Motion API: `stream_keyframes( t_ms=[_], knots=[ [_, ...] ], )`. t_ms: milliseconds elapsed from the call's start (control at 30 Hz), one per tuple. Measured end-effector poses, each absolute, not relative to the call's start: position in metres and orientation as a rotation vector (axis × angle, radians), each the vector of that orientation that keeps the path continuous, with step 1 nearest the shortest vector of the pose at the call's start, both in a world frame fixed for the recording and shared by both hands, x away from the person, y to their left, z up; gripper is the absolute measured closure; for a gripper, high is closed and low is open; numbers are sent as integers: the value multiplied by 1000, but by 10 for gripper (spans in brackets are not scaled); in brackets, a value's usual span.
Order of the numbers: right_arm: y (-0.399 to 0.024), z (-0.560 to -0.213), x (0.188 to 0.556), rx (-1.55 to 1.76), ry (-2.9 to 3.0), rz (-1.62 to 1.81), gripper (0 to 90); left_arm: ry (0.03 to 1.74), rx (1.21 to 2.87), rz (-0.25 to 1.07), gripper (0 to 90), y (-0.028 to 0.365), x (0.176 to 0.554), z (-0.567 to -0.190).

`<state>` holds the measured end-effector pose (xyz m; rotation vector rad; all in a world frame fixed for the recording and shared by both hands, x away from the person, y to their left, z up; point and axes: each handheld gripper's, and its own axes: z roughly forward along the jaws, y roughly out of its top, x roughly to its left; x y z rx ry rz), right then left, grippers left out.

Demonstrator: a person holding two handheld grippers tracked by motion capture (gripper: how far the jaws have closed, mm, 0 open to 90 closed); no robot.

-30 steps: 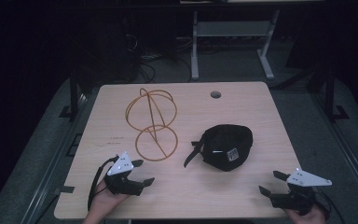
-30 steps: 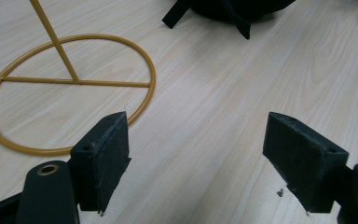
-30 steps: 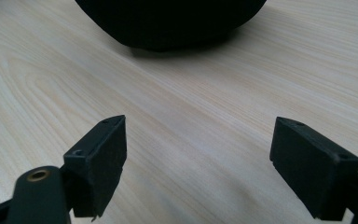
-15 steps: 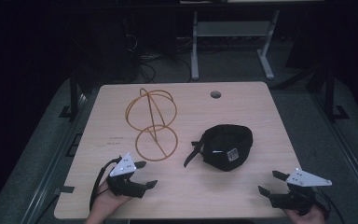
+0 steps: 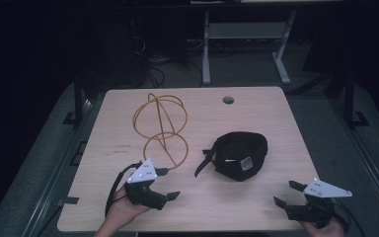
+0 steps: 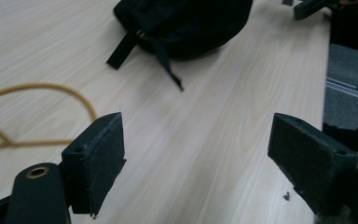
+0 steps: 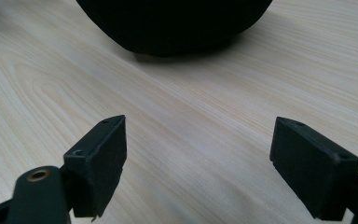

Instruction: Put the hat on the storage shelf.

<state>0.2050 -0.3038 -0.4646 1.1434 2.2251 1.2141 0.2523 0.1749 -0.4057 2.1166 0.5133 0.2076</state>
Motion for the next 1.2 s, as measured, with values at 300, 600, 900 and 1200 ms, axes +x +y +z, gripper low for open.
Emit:
stream_keyframes(
  t_ms=[300,600,900,1200],
  knots=[
    [-305,-465,205,1139,2226,1221,183,453,2131,166,181,151,255,-392],
    [-305,-464,205,1125,2229,1229,183,368,2176,138,183,120,259,-372],
    [-304,-464,204,1110,2244,1233,183,290,2213,129,184,82,271,-353],
    [-305,-465,203,1102,2250,1239,183,254,2266,104,197,44,287,-349]
  ],
)
